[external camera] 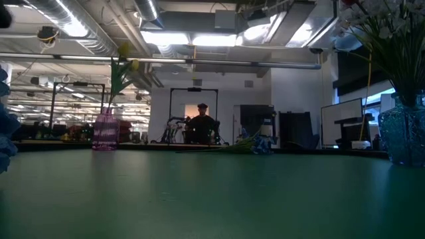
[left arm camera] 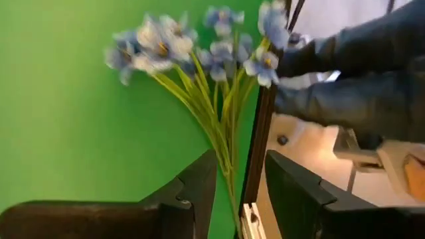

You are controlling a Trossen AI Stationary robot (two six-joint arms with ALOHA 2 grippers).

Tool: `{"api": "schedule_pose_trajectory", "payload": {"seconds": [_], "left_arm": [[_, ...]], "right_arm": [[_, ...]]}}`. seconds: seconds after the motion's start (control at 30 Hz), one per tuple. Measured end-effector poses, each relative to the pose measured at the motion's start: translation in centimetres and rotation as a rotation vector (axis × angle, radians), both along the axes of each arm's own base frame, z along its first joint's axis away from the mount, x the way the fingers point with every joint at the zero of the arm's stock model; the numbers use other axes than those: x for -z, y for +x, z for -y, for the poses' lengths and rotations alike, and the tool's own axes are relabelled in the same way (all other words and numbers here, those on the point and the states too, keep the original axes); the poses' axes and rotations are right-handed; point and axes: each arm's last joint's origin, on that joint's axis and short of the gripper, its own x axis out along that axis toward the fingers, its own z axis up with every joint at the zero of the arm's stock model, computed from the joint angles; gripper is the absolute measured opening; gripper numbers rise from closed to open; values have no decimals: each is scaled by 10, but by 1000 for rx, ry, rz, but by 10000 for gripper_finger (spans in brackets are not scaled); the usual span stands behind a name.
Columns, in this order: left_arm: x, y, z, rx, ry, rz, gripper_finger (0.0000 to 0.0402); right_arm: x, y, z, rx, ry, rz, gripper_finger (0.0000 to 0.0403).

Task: Sort flowers into vase by color
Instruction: Put the bottom blue flowers into the violet vase

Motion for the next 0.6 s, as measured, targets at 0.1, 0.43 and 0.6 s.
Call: {"api": "schedule_pose_trajectory", "payload": {"seconds": [0.1,0.43,0.6], "left_arm": [[12,4,14,-17,18,-57,149],[42,11,42,-55,22,-111,245],[62,11,60,-47,88,-30,249]], "right_arm": [[0,0,0,2,0,0,273],[0,0,0,4,1,0,273],[0,0,0,4,1,-1,273]]}}
